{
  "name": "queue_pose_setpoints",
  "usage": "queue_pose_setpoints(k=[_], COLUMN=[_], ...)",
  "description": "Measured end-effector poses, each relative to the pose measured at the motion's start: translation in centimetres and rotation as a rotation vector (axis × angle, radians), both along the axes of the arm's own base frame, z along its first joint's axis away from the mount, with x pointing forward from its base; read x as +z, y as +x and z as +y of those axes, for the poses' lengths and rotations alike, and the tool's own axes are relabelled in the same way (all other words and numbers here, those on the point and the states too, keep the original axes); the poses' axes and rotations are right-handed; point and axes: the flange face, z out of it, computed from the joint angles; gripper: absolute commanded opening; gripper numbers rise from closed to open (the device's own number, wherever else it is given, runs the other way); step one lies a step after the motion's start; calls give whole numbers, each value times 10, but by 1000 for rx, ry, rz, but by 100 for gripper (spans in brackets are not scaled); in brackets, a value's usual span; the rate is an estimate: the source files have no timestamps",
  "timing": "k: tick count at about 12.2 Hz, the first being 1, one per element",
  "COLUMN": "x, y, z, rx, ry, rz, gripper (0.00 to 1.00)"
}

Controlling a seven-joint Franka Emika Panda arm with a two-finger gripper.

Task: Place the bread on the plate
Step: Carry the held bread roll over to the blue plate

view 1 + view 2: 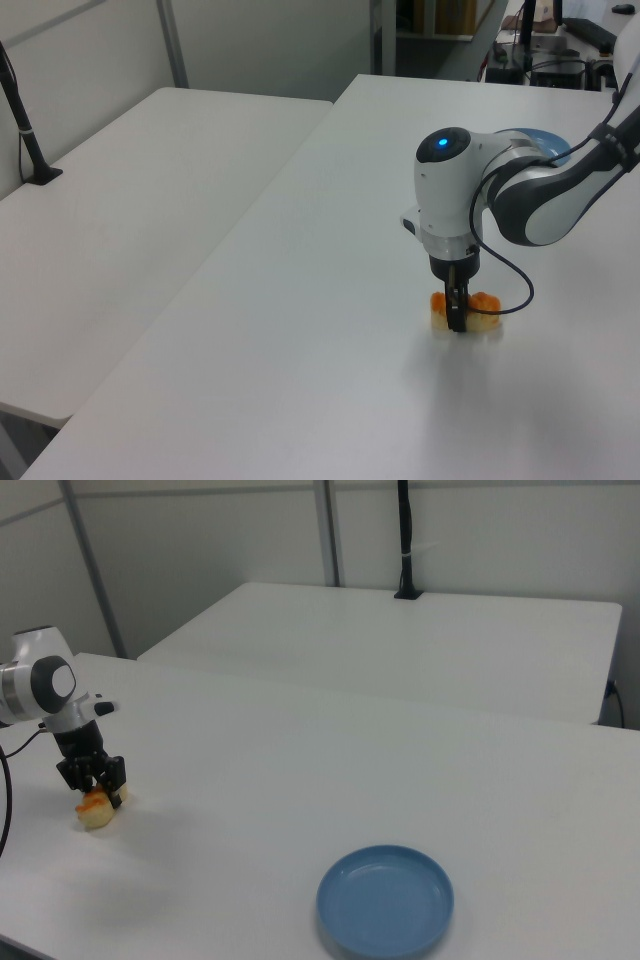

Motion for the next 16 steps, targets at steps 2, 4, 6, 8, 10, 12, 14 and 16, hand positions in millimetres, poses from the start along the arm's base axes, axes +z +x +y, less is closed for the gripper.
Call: queue_pose_setpoints(k=[2,4,6,8,10,12,14,16], x=[9,22,42,57,74,92,92,82], y=[12,29,52,64,72,77,73,56], z=[-10,-33,-83,-131,-189,-281,-364,-451], rx=[-24,-61,-103,-111,-121,-139,-149,-157], ry=[10,19,29,8,-4,2,9,9], rz=[-18,-42,-65,-64,-48,-33,-12,24], gripper=[36,36,36,36,36,36,36,36])
